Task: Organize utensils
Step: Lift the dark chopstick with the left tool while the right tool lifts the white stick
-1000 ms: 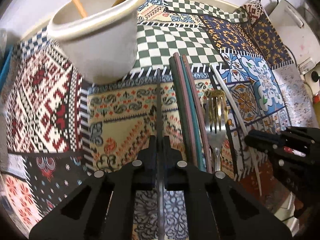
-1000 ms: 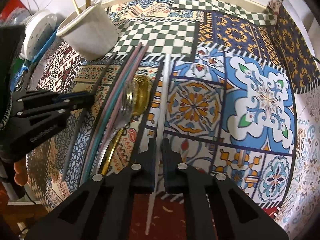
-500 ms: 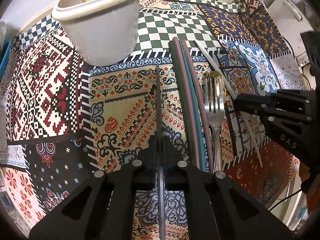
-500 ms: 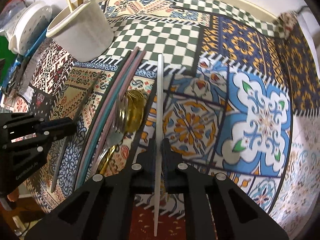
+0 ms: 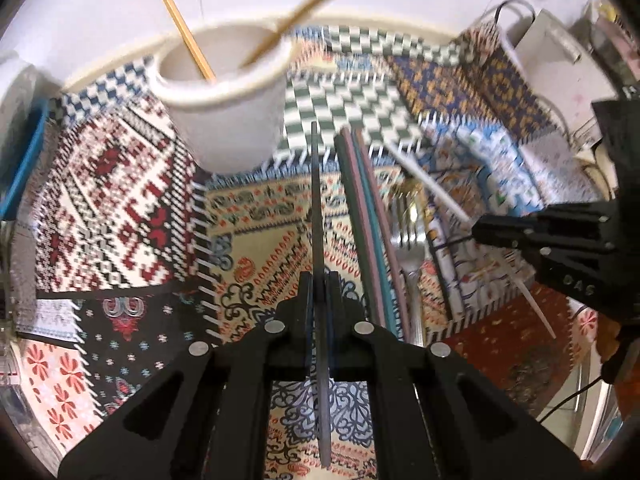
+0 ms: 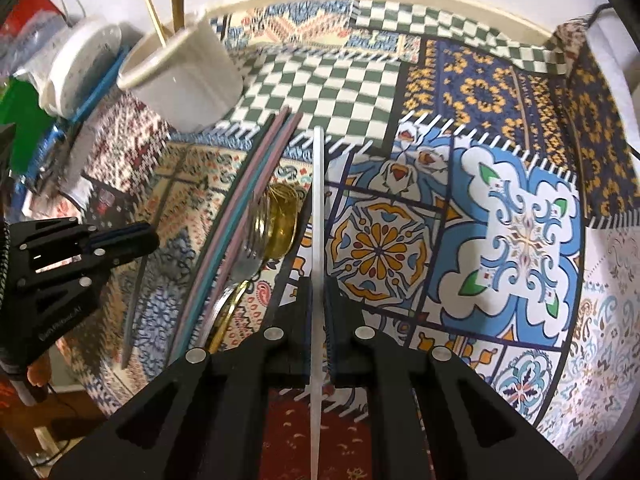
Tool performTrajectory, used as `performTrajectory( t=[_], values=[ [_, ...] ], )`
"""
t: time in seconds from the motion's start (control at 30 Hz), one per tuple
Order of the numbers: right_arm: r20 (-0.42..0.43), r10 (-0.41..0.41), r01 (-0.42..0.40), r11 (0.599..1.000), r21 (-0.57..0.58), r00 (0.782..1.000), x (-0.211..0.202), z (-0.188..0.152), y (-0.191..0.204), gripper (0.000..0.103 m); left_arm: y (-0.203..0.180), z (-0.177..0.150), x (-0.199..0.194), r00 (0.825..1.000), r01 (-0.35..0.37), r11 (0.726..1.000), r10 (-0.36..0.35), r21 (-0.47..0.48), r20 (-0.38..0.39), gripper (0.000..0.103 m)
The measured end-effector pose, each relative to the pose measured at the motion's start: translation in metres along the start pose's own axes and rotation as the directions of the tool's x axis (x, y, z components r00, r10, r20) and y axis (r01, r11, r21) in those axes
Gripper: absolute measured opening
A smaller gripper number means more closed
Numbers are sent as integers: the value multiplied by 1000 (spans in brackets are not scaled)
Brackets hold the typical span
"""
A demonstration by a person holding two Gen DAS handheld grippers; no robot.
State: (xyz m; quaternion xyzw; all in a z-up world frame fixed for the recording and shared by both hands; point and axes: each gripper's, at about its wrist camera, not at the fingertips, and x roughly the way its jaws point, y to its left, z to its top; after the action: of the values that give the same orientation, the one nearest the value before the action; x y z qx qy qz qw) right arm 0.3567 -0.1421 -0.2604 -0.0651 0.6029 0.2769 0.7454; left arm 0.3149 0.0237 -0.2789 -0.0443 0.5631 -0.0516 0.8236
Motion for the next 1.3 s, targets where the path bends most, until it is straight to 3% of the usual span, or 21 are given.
performTrajectory(
  t=[0.17, 0.43, 0.57, 0.7, 0.83, 1.17, 1.23, 1.3],
  values=[
    [20, 2, -2, 1000, -14, 1000, -16, -10, 1, 5, 0, -2, -34, 997, 2, 1000, -2, -6, 71, 4],
    [-73, -55, 52, 998, -42, 996, 13, -25, 3, 5, 3, -8, -69, 987, 8, 1000, -4, -24, 162, 4],
    [-77, -79, 75, 996, -51, 994, 13, -29, 2, 5, 2, -7, -75, 982, 2, 999, 5, -36, 188, 4],
    [-64, -92, 89, 995, -48, 994, 14, -22, 4, 6, 3, -5, -81, 979, -2, 999, 11, -47, 202, 4],
    [-59, -99, 96, 994, -57, 993, 21, -9, 6, 16, 4, -4, -84, 979, -5, 998, 16, -56, 205, 4],
    [-46, -114, 109, 989, -99, 992, 41, 25, 17, 15, 5, -2, -91, 974, 0, 997, 18, -80, 225, 4],
    [-43, -124, 119, 987, -106, 991, 41, 25, 17, 7, 4, -1, -94, 972, -3, 997, 22, -82, 235, 3],
    [-48, -109, 104, 991, -89, 993, 42, 26, 18, 6, 4, 0, -98, 970, -3, 996, 24, -84, 243, 3]
  ],
)
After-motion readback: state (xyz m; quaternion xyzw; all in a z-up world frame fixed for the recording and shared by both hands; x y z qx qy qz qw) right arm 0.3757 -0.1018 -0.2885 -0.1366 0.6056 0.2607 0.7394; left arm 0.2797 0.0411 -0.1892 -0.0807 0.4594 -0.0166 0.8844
